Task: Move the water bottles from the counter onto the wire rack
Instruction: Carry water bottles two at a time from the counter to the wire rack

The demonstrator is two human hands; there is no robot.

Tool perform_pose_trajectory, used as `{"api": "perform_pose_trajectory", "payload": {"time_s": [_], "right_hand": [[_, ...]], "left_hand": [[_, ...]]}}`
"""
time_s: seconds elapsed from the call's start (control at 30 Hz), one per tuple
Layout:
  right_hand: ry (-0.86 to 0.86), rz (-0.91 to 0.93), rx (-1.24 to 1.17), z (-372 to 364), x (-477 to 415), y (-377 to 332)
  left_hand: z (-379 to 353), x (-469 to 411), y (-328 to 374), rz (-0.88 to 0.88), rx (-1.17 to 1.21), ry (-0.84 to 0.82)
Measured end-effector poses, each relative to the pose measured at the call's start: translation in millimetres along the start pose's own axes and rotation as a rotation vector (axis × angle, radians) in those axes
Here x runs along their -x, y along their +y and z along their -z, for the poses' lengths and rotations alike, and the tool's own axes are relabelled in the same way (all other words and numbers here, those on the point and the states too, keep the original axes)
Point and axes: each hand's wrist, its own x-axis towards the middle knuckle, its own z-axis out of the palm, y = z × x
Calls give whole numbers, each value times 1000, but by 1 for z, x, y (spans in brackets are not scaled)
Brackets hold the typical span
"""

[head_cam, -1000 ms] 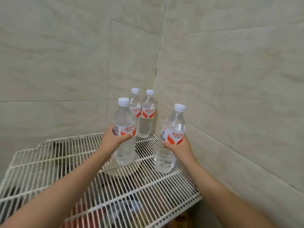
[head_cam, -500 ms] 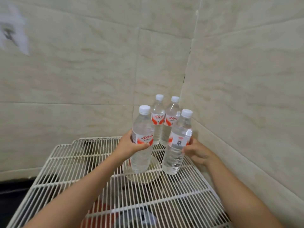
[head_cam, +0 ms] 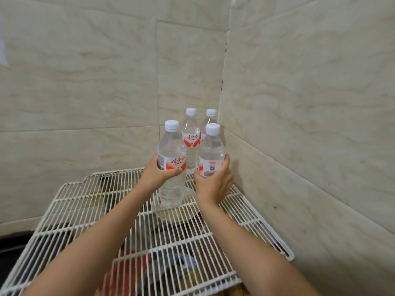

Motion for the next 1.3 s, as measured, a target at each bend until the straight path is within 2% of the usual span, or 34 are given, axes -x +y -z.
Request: {"api": "perform_pose_trajectory", "payload": {"time_s": [0.1, 0.23, 0.37, 0.6, 0.7, 1.0, 1.3], "right_hand": [[-7, -71, -81, 3, -21, 2], [-219, -144, -304, 34, -63, 13], [-465, -227, -427, 56, -106, 19], [-610, -272, -623, 45, -131, 21], [-645, -281, -634, 30, -142, 24], [-863, -268, -619, 8, -156, 21], [-883, -236, -535, 12, -153, 25]], "left_hand": [[2, 0, 1, 15, 12, 10], [-2, -8, 3, 28, 23, -11], [-18, -27, 10, 23, 28, -37], [-50, -66, 3, 61, 112, -2], [-56, -74, -3, 86, 146, 34], [-51, -93, -5, 91, 35, -93], [-46, -96, -5, 83, 1, -185]]}}
